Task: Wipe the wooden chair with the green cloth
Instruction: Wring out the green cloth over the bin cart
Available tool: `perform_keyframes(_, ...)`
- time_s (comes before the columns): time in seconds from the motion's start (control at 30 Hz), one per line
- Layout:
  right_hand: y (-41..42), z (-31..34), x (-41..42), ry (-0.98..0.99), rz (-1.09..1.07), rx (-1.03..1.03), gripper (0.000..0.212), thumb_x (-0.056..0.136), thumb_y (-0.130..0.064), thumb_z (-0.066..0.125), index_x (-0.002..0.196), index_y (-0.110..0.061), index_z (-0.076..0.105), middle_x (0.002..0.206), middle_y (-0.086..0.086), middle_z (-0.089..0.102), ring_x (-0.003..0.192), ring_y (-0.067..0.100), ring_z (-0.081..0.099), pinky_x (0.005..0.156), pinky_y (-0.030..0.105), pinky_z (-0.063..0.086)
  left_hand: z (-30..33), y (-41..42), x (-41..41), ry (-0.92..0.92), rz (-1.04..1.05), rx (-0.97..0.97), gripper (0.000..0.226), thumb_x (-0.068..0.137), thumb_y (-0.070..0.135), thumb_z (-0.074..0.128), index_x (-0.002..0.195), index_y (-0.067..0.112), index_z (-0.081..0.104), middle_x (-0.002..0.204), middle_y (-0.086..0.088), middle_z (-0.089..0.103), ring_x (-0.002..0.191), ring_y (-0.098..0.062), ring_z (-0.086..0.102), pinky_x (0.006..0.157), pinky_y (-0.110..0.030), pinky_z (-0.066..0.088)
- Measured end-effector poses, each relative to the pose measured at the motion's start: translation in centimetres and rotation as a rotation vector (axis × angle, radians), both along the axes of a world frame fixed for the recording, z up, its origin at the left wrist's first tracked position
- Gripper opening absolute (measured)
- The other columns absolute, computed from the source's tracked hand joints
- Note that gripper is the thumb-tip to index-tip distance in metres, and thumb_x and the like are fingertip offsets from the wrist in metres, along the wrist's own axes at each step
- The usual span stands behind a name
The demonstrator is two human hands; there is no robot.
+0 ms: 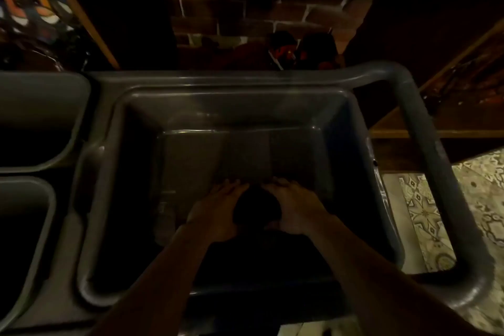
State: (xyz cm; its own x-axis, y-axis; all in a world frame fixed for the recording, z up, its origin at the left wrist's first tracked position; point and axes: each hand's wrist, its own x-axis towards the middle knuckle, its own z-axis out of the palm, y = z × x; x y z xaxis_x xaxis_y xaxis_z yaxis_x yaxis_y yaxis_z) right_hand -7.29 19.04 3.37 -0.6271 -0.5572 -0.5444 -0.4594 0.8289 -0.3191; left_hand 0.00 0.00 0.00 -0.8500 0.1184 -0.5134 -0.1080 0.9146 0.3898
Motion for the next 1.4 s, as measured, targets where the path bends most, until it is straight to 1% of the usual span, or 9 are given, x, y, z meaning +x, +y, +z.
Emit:
perform_keyframes(0.13,-0.3,-1.5,1.2,0.092,0.057,-0.021,0.051,0.088,-0.025,0.068,0.137,-0.030,0.054,0.139,0.002,0.055,0.125,0.033,0.052,0.096,0.043,0.051,-0.5,0.9,0.1,0.070,-0.037,0.030,0.069,0.087,0.031,0.063,0.149,0.027,0.035,0.157,0.002,0.035,0.144,-0.021,0.024,0.113,-0.036,0.028)
perform_keyframes(0.2,-0.3,-1.5,1.5,0.126,0.057,-0.013,0.040,0.090,-0.022,0.063,0.130,-0.027,0.057,0.133,0.003,0.059,0.121,0.034,0.055,0.090,0.043,0.052,-0.2,1.1,0.1,0.094,-0.038,0.011,0.061,0.085,0.031,0.063,0.142,0.027,0.045,0.146,0.001,0.047,0.136,-0.022,0.037,0.104,-0.038,0.040)
perform_keyframes(0.27,-0.2,-1.0,1.4,0.143,0.053,-0.019,0.036,0.090,-0.021,0.062,0.125,-0.025,0.058,0.129,0.005,0.061,0.118,0.035,0.057,0.089,0.043,0.053,0.3,1.1,-0.1,0.091,-0.049,-0.018,0.058,0.083,0.030,0.063,0.139,0.027,0.048,0.142,0.001,0.051,0.130,-0.024,0.044,0.099,-0.041,0.044)
perform_keyframes(0.4,-0.3,0.0,1.5,0.137,0.030,-0.030,0.038,0.088,-0.015,0.062,0.124,-0.021,0.056,0.128,0.007,0.061,0.118,0.036,0.058,0.090,0.043,0.051,1.3,1.2,-0.3,0.072,-0.028,-0.016,0.052,0.085,0.029,0.060,0.136,0.029,0.048,0.139,-0.001,0.053,0.124,-0.028,0.052,0.094,-0.040,0.046)
perform_keyframes(0.63,-0.6,4.1,0.8,0.206,-0.031,-0.131,0.042,0.083,-0.017,0.070,0.122,-0.023,0.057,0.126,0.005,0.062,0.117,0.032,0.058,0.092,0.041,0.051,6.1,0.4,-1.1,0.200,0.003,-0.037,0.051,0.081,0.030,0.064,0.130,0.033,0.051,0.132,0.001,0.058,0.116,-0.026,0.058,0.089,-0.036,0.048)
perform_keyframes(0.83,-1.8,11.1,-1.1,0.351,-0.017,-0.171,0.048,0.085,-0.022,0.069,0.130,-0.030,0.052,0.133,0.005,0.060,0.118,0.035,0.058,0.094,0.043,0.051,12.7,-1.1,-3.0,0.354,0.012,-0.119,0.052,0.081,0.043,0.066,0.131,0.040,0.050,0.131,0.003,0.060,0.116,-0.026,0.059,0.092,-0.039,0.048)
perform_keyframes(1.03,-3.3,19.4,-3.3,0.477,-0.004,-0.233,0.042,0.087,-0.015,0.070,0.125,-0.025,0.056,0.129,0.005,0.061,0.116,0.032,0.059,0.091,0.043,0.051,21.2,-2.2,-5.2,0.556,0.026,-0.104,0.039,0.081,0.036,0.068,0.117,0.038,0.054,0.121,0.008,0.062,0.111,-0.020,0.059,0.086,-0.036,0.047)
perform_keyframes(1.17,-3.5,24.7,-4.2,0.584,0.009,-0.280,0.044,0.085,-0.012,0.071,0.124,-0.026,0.056,0.123,0.003,0.061,0.111,0.031,0.059,0.086,0.042,0.050,26.3,-2.6,-6.4,0.655,0.003,-0.161,0.041,0.083,0.035,0.067,0.121,0.039,0.053,0.122,0.009,0.060,0.113,-0.018,0.055,0.089,-0.039,0.048)
perform_keyframes(1.4,-3.5,32.4,-5.2,0.773,0.032,-0.332,0.047,0.084,-0.015,0.071,0.126,-0.028,0.055,0.125,0.001,0.060,0.114,0.029,0.059,0.091,0.040,0.048,33.9,-3.0,-7.9,0.839,-0.016,-0.209,0.045,0.082,0.035,0.068,0.124,0.040,0.051,0.126,0.008,0.060,0.117,-0.020,0.055,0.091,-0.041,0.050)
